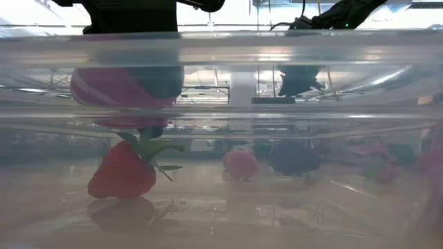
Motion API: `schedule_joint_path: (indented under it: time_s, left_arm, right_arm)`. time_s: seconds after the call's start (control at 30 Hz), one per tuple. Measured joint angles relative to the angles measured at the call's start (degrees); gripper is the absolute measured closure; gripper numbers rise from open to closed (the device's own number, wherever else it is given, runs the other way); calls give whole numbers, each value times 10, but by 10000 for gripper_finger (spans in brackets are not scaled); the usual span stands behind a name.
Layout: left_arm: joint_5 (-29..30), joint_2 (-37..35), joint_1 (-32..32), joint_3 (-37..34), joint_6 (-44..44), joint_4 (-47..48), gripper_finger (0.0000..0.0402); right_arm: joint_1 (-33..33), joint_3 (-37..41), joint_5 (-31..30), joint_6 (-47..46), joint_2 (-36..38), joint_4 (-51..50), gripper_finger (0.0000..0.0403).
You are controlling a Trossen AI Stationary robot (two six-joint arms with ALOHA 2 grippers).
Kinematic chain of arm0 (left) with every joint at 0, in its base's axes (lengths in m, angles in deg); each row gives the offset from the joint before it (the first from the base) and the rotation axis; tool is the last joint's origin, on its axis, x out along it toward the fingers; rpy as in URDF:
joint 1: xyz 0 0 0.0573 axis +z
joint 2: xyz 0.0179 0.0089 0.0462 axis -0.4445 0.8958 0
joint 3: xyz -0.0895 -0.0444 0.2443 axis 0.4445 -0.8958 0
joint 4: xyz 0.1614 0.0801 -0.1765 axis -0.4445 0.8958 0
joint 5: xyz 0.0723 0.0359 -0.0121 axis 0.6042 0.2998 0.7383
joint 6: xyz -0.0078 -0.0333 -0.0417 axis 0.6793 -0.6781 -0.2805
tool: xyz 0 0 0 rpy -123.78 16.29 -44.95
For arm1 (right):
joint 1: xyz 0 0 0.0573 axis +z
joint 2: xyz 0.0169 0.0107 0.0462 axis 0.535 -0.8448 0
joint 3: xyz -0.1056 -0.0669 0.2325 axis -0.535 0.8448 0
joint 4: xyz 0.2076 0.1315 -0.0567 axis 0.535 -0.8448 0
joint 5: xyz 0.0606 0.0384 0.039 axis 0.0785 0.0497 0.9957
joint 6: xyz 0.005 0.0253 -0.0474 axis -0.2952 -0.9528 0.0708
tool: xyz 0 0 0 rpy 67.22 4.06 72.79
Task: Pick and placing Produce into tupperware
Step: Put the onion into the transparent bin
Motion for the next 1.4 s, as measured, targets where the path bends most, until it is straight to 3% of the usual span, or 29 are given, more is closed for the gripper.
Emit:
schedule_joint_path:
  time_s: [1.4]
  left_arm:
    - [0,0,-1,0,-35,-10,132]
  right_arm:
    - [0,0,0,0,0,0,215]
